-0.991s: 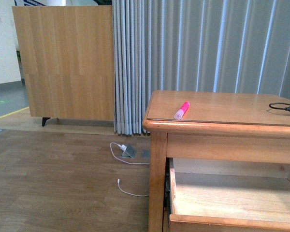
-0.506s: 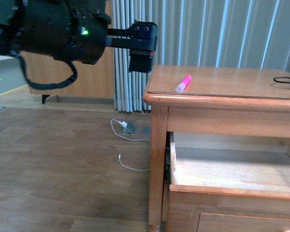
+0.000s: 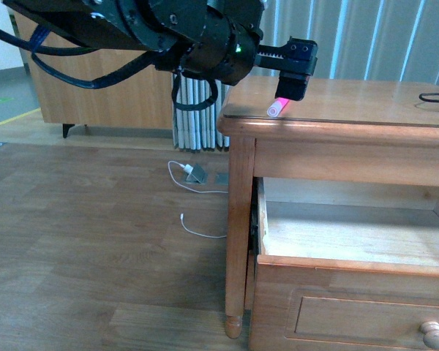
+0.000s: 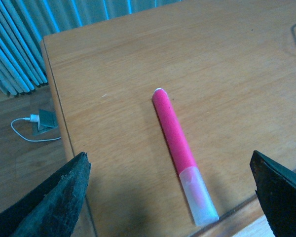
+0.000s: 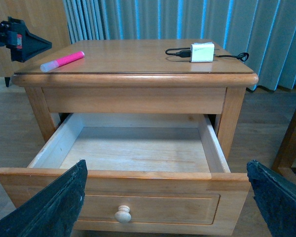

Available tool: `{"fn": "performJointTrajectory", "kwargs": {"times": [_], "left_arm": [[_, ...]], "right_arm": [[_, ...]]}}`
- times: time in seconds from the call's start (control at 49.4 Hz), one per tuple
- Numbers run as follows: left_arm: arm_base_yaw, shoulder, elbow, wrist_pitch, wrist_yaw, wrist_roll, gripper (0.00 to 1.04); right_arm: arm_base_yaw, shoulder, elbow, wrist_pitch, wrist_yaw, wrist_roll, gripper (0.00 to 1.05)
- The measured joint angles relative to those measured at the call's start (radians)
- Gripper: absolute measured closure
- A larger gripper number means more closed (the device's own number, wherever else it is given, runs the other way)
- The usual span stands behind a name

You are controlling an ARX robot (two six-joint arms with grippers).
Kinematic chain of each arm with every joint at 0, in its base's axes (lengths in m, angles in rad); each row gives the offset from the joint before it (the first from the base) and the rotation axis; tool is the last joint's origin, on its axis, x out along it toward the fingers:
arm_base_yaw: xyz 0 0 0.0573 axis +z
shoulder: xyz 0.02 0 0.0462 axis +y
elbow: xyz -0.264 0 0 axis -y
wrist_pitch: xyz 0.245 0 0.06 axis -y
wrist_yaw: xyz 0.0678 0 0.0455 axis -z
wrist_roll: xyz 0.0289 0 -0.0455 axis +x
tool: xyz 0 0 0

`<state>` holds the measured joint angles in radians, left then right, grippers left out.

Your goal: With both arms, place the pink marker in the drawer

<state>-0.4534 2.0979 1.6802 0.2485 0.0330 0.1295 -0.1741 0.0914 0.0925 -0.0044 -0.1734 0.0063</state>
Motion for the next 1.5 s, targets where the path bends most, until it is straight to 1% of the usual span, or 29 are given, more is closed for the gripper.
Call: {"fn": "performJointTrajectory", "kwargs": {"times": [0.162,0.324,0.486,0.809,0.991,1.012,1.032,1.153,1.275,1.335,1.376,1.396,1.416,1.457,1.477,1.497], "left_arm": [[-0.011,0.066,0.099,-0.056,-0.003,-0.01,0.06],[-0.016,0.132,0.178,-0.118,-0.029,-0.038,0.06],[-0.018,0.167,0.198,-0.119,0.0,-0.071,0.06],[-0.028,0.217,0.285,-0.171,-0.006,-0.101,0.06],[-0.034,0.23,0.333,-0.247,-0.008,-0.092,0.06],[-0.035,0.23,0.336,-0.254,-0.01,-0.088,0.09],[-0.036,0.23,0.339,-0.262,-0.014,-0.083,0.14],[-0.038,0.231,0.351,-0.297,-0.027,-0.064,0.3],[-0.039,0.231,0.358,-0.319,-0.03,-0.051,0.55],[-0.039,0.231,0.361,-0.324,-0.032,-0.051,0.61],[-0.038,0.232,0.365,-0.33,-0.033,-0.05,0.68],[-0.038,0.232,0.366,-0.33,-0.033,-0.05,0.7],[-0.038,0.232,0.368,-0.334,-0.033,-0.05,0.75],[-0.038,0.232,0.368,-0.334,-0.033,-0.05,0.8],[-0.037,0.232,0.368,-0.334,-0.032,-0.051,0.85],[-0.037,0.232,0.368,-0.334,-0.031,-0.051,0.87]], "right_arm": [[0.0,0.0,0.0,0.0,0.0,0.0,0.08],[0.0,0.0,0.0,0.0,0.0,0.0,0.08],[0.0,0.0,0.0,0.0,0.0,0.0,0.08],[0.0,0.0,0.0,0.0,0.0,0.0,0.08],[0.0,0.0,0.0,0.0,0.0,0.0,0.08],[0.0,0.0,0.0,0.0,0.0,0.0,0.08],[0.0,0.0,0.0,0.0,0.0,0.0,0.08],[0.0,0.0,0.0,0.0,0.0,0.0,0.08],[0.0,0.0,0.0,0.0,0.0,0.0,0.08],[0.0,0.0,0.0,0.0,0.0,0.0,0.08],[0.0,0.0,0.0,0.0,0.0,0.0,0.08],[0.0,0.0,0.0,0.0,0.0,0.0,0.08],[0.0,0.0,0.0,0.0,0.0,0.0,0.08],[0.0,0.0,0.0,0.0,0.0,0.0,0.08],[0.0,0.0,0.0,0.0,0.0,0.0,0.08],[0.0,0.0,0.0,0.0,0.0,0.0,0.08]]}}
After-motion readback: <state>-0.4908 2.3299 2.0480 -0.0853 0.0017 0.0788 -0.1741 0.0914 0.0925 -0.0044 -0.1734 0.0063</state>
